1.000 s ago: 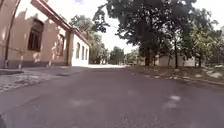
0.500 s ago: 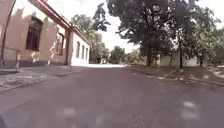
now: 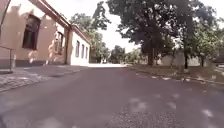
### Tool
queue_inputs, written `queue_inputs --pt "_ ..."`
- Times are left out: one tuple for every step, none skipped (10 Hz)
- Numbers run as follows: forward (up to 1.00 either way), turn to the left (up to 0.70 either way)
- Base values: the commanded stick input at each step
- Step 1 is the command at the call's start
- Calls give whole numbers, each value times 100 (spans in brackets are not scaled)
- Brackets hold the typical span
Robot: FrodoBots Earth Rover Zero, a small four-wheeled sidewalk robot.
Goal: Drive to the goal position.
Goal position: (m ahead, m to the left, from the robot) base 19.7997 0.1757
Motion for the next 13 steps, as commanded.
queue_inputs --pt "85 1" --pt "85 1" --pt "85 1" --pt "85 1" --pt "85 1" --pt "85 1" --pt "85 1" --pt "85 1" --pt "85 1" --pt "85 1" --pt "85 1" --pt "85 1" --pt "85 1"
